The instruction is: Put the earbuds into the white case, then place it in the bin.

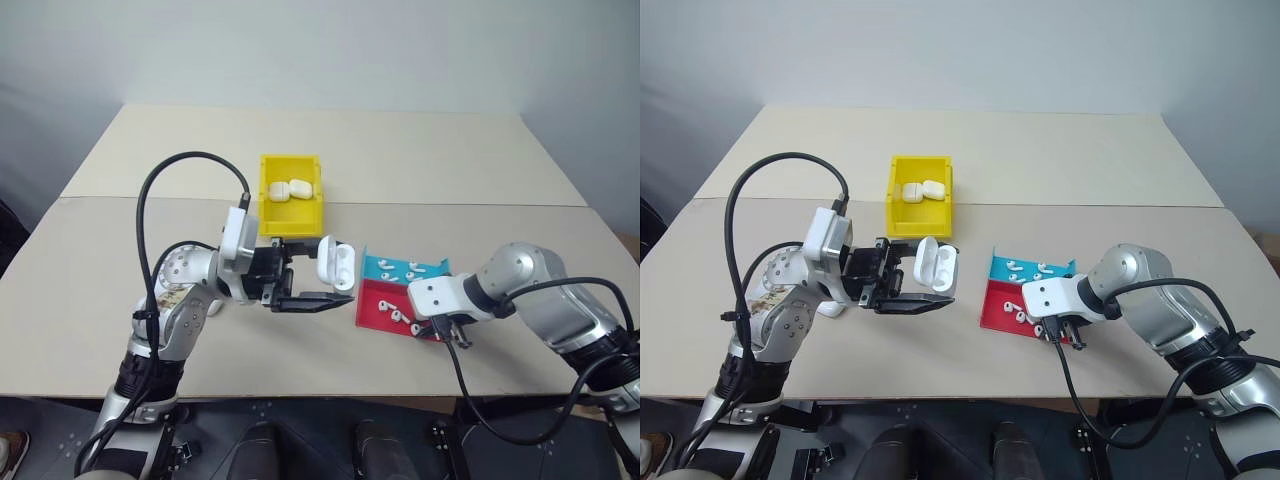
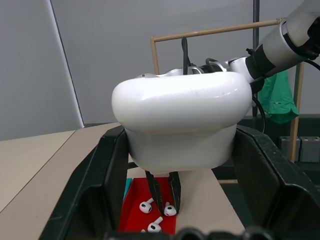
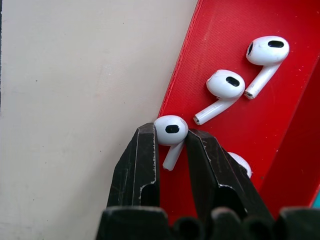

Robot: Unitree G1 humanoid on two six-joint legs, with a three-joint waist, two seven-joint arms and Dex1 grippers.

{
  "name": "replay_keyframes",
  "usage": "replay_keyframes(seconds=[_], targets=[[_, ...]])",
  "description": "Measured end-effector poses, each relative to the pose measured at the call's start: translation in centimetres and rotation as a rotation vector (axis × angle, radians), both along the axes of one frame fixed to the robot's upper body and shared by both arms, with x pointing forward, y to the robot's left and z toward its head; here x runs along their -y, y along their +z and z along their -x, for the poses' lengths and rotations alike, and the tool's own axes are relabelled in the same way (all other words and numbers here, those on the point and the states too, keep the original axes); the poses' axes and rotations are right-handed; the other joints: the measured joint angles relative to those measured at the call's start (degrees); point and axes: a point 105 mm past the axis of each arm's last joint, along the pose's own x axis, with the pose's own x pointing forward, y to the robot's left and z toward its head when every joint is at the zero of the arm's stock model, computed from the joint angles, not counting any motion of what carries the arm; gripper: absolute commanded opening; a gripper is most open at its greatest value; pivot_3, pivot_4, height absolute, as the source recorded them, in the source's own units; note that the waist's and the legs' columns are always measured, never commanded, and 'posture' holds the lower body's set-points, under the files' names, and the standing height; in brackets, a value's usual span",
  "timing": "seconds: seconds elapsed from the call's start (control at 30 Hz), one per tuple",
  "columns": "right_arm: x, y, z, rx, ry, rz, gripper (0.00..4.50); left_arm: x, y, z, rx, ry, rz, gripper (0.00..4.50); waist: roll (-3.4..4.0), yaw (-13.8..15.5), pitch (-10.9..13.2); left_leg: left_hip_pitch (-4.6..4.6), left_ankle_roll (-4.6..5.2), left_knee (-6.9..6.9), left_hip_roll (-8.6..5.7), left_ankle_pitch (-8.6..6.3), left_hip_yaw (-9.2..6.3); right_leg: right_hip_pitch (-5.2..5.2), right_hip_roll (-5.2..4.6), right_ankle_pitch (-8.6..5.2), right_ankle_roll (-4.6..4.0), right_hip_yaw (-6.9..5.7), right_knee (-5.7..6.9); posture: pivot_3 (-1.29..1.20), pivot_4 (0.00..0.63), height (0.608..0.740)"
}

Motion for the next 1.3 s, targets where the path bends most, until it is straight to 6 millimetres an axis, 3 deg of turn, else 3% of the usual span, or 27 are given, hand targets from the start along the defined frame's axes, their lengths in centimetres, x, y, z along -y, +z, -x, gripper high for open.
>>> replay_keyframes(seconds=[0.2,0.33,0.53,0.67,0.8,1.0,1.3], targets=[[0.0,0.1,0.6,-0.017,-0.02,-0.032,0.61,0.0,0.0,0.0,0.0,0.002,-0.003,2.8,0.0,0.02,0.0,-0.01,0.0,0.0,0.0,0.0,0.0,0.0,0.0,0.0,0.0,0.0,0.0,0.0,0.15,0.74],[-0.1,2.2,1.5,-0.046,-0.07,-0.144,0.61,0.0,0.0,0.1,0.001,-0.005,-0.007,2.8,0.02,0.08,0.01,-0.01,0.0,0.0,0.0,0.0,-0.01,0.0,0.0,0.0,0.0,0.0,0.0,0.0,0.15,0.74],[-1.2,9.7,2.9,-0.023,-0.155,-0.675,0.61,0.1,0.4,-0.2,-0.004,-0.022,-0.004,2.8,0.01,0.32,0.01,0.03,0.0,-0.01,0.0,0.0,-0.07,0.1,0.01,0.01,0.01,-0.04,-0.02,0.0,0.15,0.74],[-1.6,12.9,2.8,-0.011,-0.242,-1.04,0.61,0.8,0.8,-0.6,-0.022,-0.049,-0.007,2.8,0.02,0.32,0.01,0.01,0.0,-0.01,-0.01,0.0,-0.08,0.08,0.01,0.01,0.02,-0.04,0.0,0.0,0.15,0.74],[-2.5,15.8,3.1,0.028,-0.266,-1.266,0.61,1.7,1.2,-1.2,-0.057,-0.077,-0.067,2.8,0.04,0.04,0.02,-0.03,0.0,-0.05,-0.01,0.0,-0.1,0.03,0.01,0.01,0.02,-0.03,-0.01,0.0,0.15,0.74],[-4.8,17.5,4.3,0.053,-0.233,-1.367,0.61,2.7,1.8,-1.3,-0.059,-0.114,-0.102,2.8,0.06,-0.09,0.03,-0.05,0.0,-0.06,-0.01,0.0,-0.1,0.01,0.01,0.01,0.02,-0.04,-0.02,0.0,0.15,0.74],[-6.4,16.7,5.1,0.027,-0.23,-1.335,0.61,3.2,2.7,-0.8,-0.01,-0.099,-0.092,2.8,0.06,-0.07,0.03,-0.08,0.0,-0.06,-0.01,0.0,-0.11,0.0,0.01,0.01,0.02,-0.04,-0.03,0.0,0.15,0.74]])
